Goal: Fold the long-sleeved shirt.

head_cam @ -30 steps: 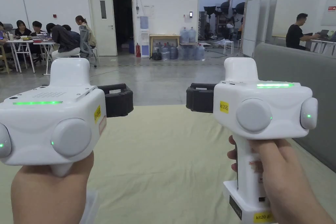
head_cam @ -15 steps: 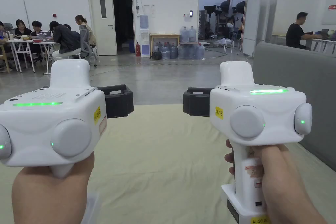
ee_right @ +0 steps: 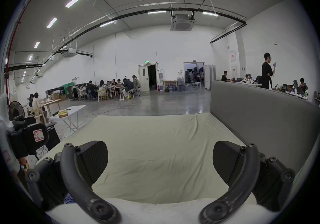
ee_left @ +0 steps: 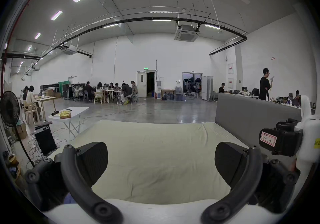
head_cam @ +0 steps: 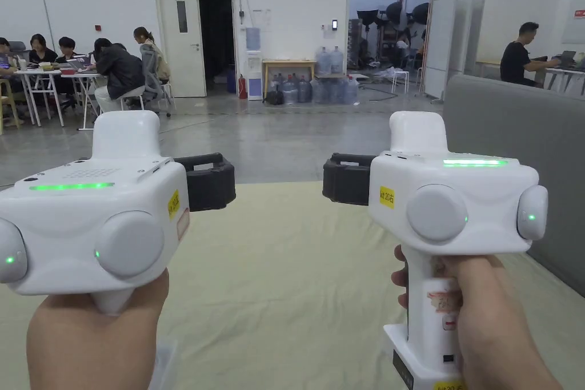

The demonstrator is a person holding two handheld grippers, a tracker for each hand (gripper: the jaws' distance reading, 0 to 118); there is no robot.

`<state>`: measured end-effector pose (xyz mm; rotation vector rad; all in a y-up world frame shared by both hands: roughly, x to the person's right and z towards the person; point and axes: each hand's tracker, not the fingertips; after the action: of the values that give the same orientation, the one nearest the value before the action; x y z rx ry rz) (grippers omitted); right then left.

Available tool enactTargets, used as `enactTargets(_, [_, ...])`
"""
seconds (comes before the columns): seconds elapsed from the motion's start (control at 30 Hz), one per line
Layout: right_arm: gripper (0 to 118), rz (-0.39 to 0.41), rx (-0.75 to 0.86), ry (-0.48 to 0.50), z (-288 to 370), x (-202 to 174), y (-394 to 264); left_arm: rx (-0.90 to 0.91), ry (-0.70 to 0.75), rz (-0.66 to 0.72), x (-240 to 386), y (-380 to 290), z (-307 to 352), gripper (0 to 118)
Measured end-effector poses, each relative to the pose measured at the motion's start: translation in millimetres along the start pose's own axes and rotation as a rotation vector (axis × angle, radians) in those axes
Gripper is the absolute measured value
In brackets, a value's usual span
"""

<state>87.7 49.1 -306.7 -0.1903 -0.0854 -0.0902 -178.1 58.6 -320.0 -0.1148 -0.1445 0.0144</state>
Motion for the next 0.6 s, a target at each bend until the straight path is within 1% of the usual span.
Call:
enactTargets(0.27, [118,0.000,-0.010,-0.004,-2.0,-3.6,-1.9,-0.011,-0.022,0.038,-6.6,2.7,-2.0,118])
enactTargets(0.6, [118,0.014,-0.012,0.002,-1.5,-9.0,-1.0,-0.011,-0.018,0.012,-3.1,0.7,-2.2,118])
